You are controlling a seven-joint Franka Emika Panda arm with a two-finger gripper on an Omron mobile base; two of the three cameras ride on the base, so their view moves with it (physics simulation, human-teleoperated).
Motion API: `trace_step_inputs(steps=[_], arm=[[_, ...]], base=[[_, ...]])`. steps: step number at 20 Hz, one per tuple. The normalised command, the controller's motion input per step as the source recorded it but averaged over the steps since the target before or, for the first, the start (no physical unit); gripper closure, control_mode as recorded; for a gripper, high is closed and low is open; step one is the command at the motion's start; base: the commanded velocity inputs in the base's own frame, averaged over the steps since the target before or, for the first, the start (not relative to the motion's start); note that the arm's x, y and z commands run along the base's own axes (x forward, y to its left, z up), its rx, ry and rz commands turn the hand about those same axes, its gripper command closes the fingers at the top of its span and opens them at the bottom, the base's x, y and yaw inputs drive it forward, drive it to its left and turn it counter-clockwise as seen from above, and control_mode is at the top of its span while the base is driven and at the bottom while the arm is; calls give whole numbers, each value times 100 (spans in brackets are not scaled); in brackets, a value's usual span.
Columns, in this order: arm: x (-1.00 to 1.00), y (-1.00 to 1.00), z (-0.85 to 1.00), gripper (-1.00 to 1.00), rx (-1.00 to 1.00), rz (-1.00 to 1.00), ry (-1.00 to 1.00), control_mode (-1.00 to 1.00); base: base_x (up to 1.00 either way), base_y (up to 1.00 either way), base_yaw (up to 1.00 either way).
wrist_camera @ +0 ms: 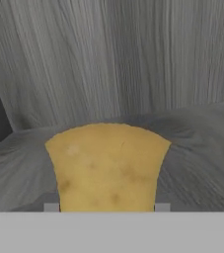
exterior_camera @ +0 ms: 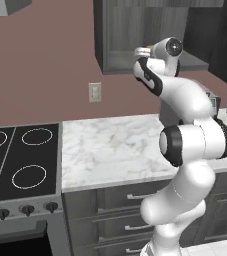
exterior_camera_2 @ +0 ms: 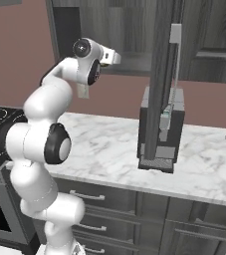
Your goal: Pick up the sponge and bar soap from the sink, and place them back in the cabinet, and close the cabinet door.
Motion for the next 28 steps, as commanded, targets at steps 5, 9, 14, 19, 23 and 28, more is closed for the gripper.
trace_step_inputs(steps=[5,9,14,19,23,28], arm=[[30,-1,-1,100,0,0,0,-100],[36,0,0,100,0,0,0,-100],[34,0,-6,100,0,0,0,-100],[34,0,-15,100,0,0,0,-100],[34,0,-18,100,0,0,0,-100],[11,0,-3,100,0,0,0,-100]], base=[[0,0,0],[0,0,0],[0,0,0],[0,0,0],[0,0,0],[0,0,0]])
